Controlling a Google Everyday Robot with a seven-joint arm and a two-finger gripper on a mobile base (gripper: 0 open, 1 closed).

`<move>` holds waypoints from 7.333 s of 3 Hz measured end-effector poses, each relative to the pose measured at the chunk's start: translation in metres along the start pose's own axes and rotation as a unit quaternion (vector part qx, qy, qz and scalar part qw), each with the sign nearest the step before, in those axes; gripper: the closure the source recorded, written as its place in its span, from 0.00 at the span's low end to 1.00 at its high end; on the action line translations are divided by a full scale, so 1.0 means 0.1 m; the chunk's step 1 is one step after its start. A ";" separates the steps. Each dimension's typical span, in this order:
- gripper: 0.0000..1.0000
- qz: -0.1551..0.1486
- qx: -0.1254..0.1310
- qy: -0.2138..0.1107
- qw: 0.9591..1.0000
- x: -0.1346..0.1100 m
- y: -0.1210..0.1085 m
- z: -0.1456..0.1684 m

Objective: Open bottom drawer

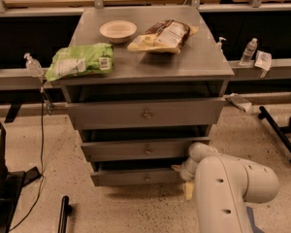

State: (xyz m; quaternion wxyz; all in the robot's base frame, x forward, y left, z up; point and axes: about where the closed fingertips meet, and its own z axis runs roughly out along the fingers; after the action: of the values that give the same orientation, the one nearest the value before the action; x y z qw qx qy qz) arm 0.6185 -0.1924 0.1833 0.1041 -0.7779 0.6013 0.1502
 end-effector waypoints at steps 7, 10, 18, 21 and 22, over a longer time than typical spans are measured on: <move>0.00 0.020 0.026 0.035 0.999 0.22 -0.10 -0.31; 0.00 0.028 0.005 -0.003 1.000 0.16 0.05 0.14; 0.00 0.028 -0.017 -0.011 0.999 -0.18 0.47 0.02; 0.29 0.028 -0.017 -0.011 0.999 -0.18 0.47 0.01; 0.38 0.028 -0.017 -0.011 0.999 -0.19 0.47 0.00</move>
Offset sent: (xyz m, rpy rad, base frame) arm -0.0422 -0.0071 0.0164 -0.0393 0.0777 -0.0436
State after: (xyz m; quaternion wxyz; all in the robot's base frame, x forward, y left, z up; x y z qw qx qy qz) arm 0.5690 -0.1875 0.1910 0.0929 -0.7607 0.6189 0.1720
